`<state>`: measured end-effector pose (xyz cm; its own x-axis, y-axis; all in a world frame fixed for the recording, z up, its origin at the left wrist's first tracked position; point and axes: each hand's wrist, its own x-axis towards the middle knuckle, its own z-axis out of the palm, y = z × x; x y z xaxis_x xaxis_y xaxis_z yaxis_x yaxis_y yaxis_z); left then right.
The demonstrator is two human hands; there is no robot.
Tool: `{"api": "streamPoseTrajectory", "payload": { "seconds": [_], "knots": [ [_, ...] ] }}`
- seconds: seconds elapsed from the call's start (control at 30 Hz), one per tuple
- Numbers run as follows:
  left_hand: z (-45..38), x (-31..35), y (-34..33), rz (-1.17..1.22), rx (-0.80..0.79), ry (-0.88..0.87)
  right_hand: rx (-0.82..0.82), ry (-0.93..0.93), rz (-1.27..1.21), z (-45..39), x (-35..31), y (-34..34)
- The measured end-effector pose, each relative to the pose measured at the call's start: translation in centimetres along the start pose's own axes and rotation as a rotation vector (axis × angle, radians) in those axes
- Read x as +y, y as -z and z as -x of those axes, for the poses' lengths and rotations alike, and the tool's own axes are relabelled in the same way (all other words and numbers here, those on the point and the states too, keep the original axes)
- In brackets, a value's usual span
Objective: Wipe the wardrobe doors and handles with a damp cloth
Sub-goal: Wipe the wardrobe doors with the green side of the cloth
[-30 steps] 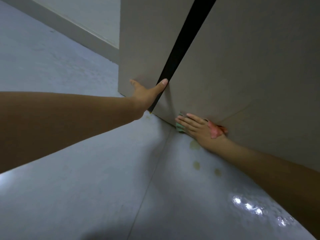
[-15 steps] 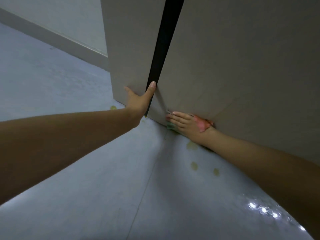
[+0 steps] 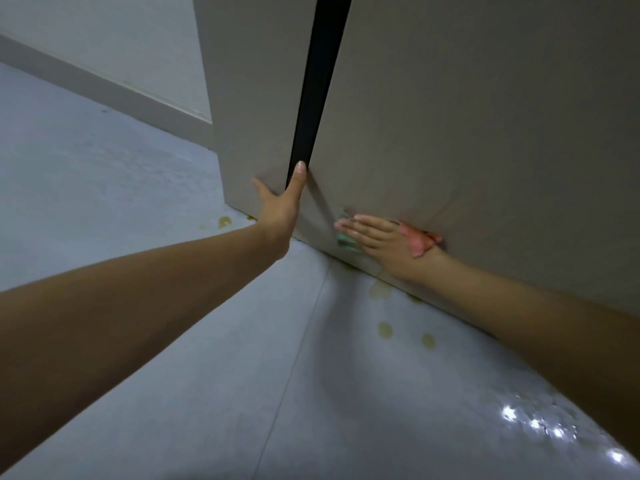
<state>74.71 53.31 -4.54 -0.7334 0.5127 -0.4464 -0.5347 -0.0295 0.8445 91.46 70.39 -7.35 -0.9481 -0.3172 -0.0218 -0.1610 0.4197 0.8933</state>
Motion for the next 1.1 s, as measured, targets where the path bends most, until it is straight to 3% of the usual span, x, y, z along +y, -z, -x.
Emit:
{"api": "streamPoseTrajectory", "payload": {
  "seconds": [0.03,0.1,0.2,0.3,0.37,0.6,0.67,0.8,0.87,0.93,1.0,1.1],
  "knots": [
    [0.0,0.0,0.0,-0.006,-0.01,0.013,0.027,0.066,-0.119,-0.3,1.6,0.2],
    [0.0,-0.1,0.0,-0.025,-0.028,0.019,0.126,-0.008,-0.236,0.3,3.1,0.6],
    [0.0,-0.1,0.0,0.007,-0.021,0.022,0.087,-0.108,-0.577,0.2,3.2,2.3],
    [-0.3,-0.2,0.0,0.028,-0.012,0.016,-0.092,0.185,-0.485,-2.2,2.0,2.2],
    [-0.4,-0.4,-0.2,0.023,0.005,0.014,-0.091,0.224,-0.484,-3.1,2.6,2.6],
    [-0.5,-0.2,-0.4,0.061,0.018,0.048,0.191,-0.216,-0.367,-0.3,6.8,4.8],
    [-0.3,0.0,-0.3,0.088,0.026,0.046,0.128,-0.198,-0.306,-1.2,6.3,5.3],
    [0.1,0.1,-0.2,0.098,0.006,0.04,-0.083,0.006,-0.409,-4.4,4.1,5.1],
    [0.2,0.1,-0.2,0.103,0.011,0.035,-0.064,0.047,-0.332,-5.0,3.9,4.6],
    [0.1,0.2,-0.3,0.092,0.005,0.039,-0.064,-0.058,-0.372,-4.3,5.2,5.4],
    [0.1,0.3,-0.2,0.095,-0.001,0.047,0.109,-0.241,-0.35,-3.3,6.7,5.8],
    [-0.1,0.4,0.1,0.112,-0.004,0.057,0.212,-0.421,-0.217,-3.4,8.4,6.9]
  ]
}}
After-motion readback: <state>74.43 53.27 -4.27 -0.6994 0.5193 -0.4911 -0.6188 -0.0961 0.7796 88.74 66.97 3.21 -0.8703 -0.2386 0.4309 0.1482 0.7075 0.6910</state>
